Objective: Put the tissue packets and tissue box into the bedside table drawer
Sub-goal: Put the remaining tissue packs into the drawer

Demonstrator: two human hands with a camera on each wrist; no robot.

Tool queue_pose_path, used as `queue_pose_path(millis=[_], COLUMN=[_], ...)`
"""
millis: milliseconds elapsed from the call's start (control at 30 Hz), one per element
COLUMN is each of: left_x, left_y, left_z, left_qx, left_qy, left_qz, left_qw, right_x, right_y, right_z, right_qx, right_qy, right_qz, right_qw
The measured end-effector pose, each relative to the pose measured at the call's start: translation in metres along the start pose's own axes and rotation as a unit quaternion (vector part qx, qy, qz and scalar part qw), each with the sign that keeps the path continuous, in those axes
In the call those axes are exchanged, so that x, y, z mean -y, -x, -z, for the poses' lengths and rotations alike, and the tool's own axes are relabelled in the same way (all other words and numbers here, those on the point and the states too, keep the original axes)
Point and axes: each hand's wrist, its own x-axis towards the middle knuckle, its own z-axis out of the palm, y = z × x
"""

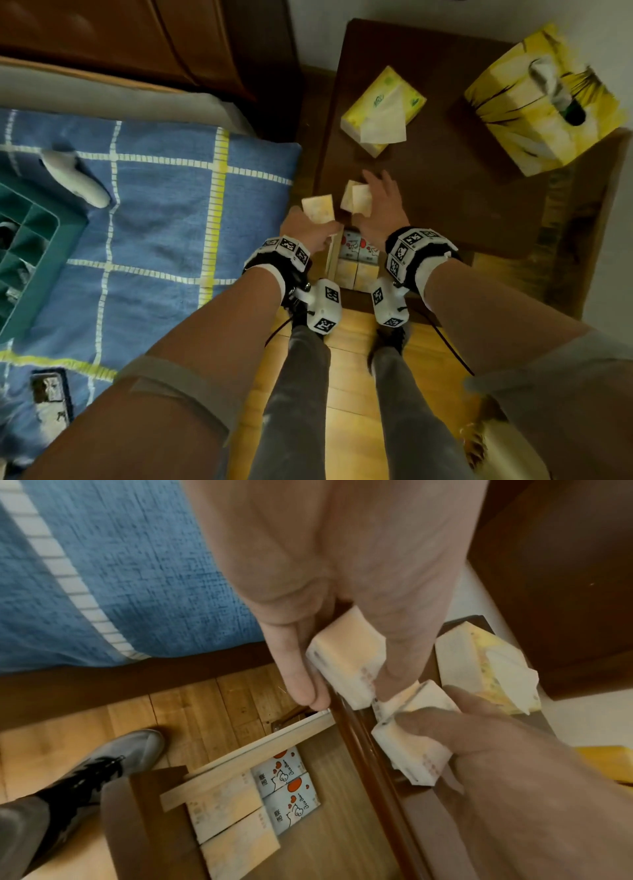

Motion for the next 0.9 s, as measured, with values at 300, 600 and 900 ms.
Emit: queue_pose_path(millis=[300, 600, 900], left_x=[-0.004, -0.007, 0.008], left_y=[-0.019, -0.008, 0.035], left_z=[0.018, 0.001, -0.043], left_qx=[0.039, 0.048, 0.01], left_qy=[-0.044, -0.048, -0.095], left_qz=[-0.019, -0.038, -0.059], left_qw=[0.998, 0.997, 0.994], right_x=[0.007, -0.017, -0.057], right_y=[-0.01, 0.013, 0.057], right_z=[-0.012, 0.007, 0.028], right_qx=[-0.072, -0.235, -0.231], right_qy=[0.018, -0.137, -0.176], right_qz=[-0.125, -0.175, -0.117], right_qw=[0.989, 0.946, 0.95])
